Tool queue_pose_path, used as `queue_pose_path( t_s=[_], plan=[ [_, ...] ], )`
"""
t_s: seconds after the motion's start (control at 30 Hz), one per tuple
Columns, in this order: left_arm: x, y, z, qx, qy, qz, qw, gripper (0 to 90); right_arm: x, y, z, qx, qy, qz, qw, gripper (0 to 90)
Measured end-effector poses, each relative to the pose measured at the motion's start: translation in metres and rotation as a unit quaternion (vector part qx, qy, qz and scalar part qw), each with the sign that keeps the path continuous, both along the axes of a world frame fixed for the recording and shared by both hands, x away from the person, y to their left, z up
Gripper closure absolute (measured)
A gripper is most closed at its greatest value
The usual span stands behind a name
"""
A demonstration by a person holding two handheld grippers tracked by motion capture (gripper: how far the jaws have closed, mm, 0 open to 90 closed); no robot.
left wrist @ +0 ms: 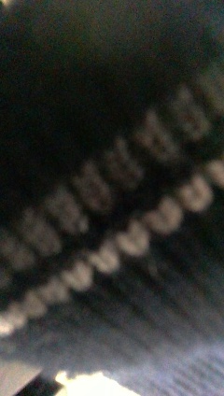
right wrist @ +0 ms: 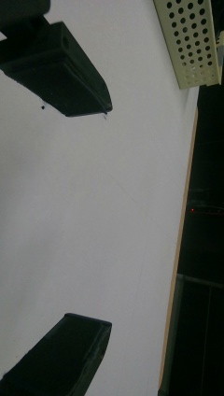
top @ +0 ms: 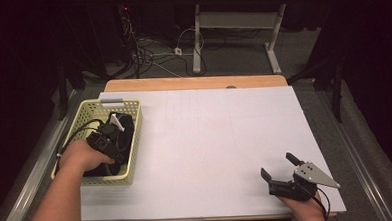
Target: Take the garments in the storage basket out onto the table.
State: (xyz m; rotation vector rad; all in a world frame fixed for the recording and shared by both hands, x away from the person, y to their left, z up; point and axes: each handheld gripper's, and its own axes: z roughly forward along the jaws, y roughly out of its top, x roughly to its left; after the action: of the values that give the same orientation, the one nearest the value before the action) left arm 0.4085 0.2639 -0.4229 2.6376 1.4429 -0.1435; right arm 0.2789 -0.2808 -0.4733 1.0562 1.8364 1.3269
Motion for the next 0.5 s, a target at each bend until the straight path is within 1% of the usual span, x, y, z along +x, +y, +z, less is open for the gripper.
queue_pose_path(
  t_s=[0.07,0.2,0.3,0.37,0.43,0.5],
  plan=[
    [-0.001,0.002,0.004,-0.003,0.000,0.005,1.0000,56.1,0.000,0.000,0.000,0.000,0.000,0.000,1.0000,0.3],
    [-0.004,0.007,0.012,-0.003,0.002,0.008,1.0000,56.0,0.000,0.001,0.000,0.000,-0.001,0.000,1.0000,0.3],
    [-0.004,0.011,0.019,0.003,0.011,0.010,0.9999,55.9,-0.001,0.001,0.001,0.000,-0.001,0.001,1.0000,0.3],
    [-0.005,0.013,0.023,0.006,0.012,0.010,0.9999,55.9,-0.001,0.001,0.001,0.000,-0.001,0.001,1.0000,0.3],
    [-0.005,0.014,0.029,0.006,0.011,0.011,0.9999,55.9,-0.001,0.001,0.001,0.000,-0.001,0.001,1.0000,0.3],
    [-0.006,0.015,0.034,0.005,0.004,0.013,0.9999,55.8,-0.001,0.002,0.000,0.000,-0.001,0.002,1.0000,0.4]
  ],
)
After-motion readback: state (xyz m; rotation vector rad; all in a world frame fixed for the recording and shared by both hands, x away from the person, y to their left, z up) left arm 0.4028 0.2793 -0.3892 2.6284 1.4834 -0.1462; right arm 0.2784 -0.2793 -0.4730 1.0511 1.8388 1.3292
